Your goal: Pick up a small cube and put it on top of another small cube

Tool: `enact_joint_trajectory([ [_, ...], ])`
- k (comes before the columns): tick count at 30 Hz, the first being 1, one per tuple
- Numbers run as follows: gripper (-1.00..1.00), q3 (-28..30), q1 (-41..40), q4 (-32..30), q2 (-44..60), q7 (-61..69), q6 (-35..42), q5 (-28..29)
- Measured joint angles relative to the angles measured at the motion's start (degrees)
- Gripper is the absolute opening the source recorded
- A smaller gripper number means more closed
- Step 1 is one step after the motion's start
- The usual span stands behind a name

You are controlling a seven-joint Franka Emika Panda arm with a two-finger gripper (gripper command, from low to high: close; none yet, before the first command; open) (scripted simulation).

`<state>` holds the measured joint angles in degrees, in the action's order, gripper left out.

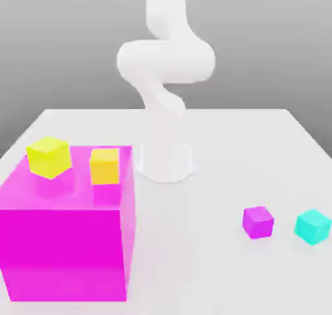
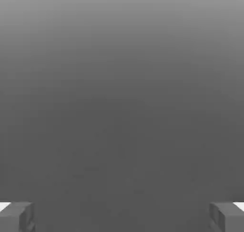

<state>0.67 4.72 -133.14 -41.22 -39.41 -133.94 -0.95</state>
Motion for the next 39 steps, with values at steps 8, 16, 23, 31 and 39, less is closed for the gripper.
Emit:
enact_joint_trajectory([
  [8,0.0,0.2,13.56,-4.38,15.04,21.33,-6.92,-3.78],
  [16,0.0,-2.89,24.15,-8.67,29.7,41.35,-13.72,-6.24],
  [23,0.0,-7.6,32.63,-12.53,42.38,55.04,-19.94,-3.07],
  [31,0.0,-6.74,37.68,-13.87,57.65,58.66,-29.44,7.18],
  [39,-1.0,-5.19,38.97,-12.97,62.66,57.6,-33.32,8.62],
])
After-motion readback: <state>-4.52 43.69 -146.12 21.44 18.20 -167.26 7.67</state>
